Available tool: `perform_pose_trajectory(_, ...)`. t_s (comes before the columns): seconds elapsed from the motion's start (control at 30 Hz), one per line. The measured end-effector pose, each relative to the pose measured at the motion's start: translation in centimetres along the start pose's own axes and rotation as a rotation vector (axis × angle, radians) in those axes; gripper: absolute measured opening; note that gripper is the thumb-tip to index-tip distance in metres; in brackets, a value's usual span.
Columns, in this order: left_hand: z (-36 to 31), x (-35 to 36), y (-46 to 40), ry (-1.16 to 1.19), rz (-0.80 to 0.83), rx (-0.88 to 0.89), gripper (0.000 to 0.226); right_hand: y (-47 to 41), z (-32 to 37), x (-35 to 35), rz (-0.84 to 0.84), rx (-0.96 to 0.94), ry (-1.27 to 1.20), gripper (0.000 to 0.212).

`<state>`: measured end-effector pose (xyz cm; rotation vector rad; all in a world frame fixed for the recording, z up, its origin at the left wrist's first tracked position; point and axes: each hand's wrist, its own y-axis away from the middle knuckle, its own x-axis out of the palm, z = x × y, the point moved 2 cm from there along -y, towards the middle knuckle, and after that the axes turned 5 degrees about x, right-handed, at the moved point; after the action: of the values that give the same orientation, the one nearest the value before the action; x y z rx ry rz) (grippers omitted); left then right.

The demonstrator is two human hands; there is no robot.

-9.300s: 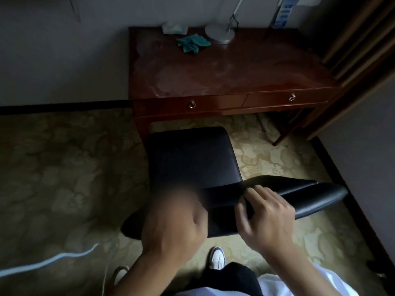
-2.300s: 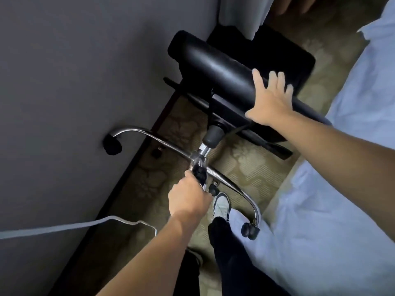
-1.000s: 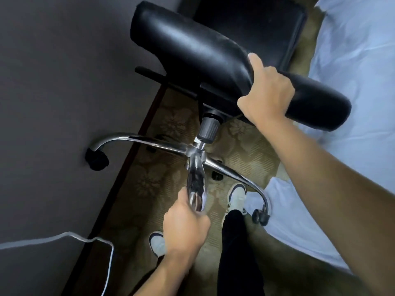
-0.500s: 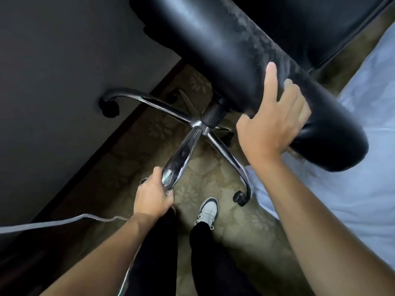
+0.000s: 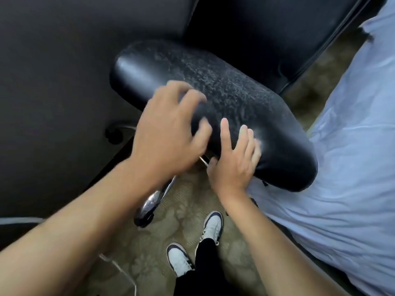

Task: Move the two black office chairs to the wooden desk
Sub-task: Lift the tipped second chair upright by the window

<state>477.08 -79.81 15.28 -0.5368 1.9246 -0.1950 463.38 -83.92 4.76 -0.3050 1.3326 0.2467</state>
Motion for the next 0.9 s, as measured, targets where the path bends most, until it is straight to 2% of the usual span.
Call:
perform_pose_trajectory(0.03, 1.6, 0.0, -2.1, -0.103, 0.021, -0.075, 0.043, 0.5, 0.0, 0.0, 0.038, -0.004, 0.017, 0.098)
perform_pose_trajectory(0.1, 5.0, 1.2, -3.6, -0.285, 0.257, -0.266, 0.056, 1.3, 0.0, 0.1, 0.047, -0.008, 0.026, 0.097)
perform_pose_trajectory(0.17, 7.1, 3.1, -2.1, -0.379, 0.416, -0.296, 0.061, 2.2, 0.2, 0.3, 0.046, -0.020, 0.028, 0.095)
perform_pose_trajectory(0.4, 9.6, 2.8, 3.1, -0.421, 0.477, -0.278, 0.071, 6.5, 2.0, 0.3, 0.156, -0.056, 0.024, 0.094)
perform_pose_trajectory(0.53, 10.7, 1.7, 6.6, -0.420, 0.521, -0.303, 0.072, 9.5, 2.5, 0.5, 0.221, -0.116, 0.047, 0.106)
perform_pose_trajectory(0.63, 11.3, 0.4, 8.7, -0.461, 0.627, -0.355, 0.074, 11.9, 2.9, -0.5, 0.305, -0.171, 0.023, 0.107)
perform_pose_trajectory(0.77, 9.8, -2.0, 9.8, -0.413, 0.819, -0.468, 0.072, 13.5, 3.8, -3.7, 0.543, -0.165, -0.061, 0.084)
perform_pose_trajectory(0.83, 7.7, -3.6, 9.8, -0.312, 0.796, -0.497, 0.068, 12.5, 4.1, -6.3, 0.577, -0.129, -0.126, 0.074)
perform_pose_trajectory(0.9, 5.1, -4.9, 9.8, -0.189, 0.706, -0.510, 0.060, 10.9, 4.1, -9.2, 0.532, -0.134, -0.169, 0.066)
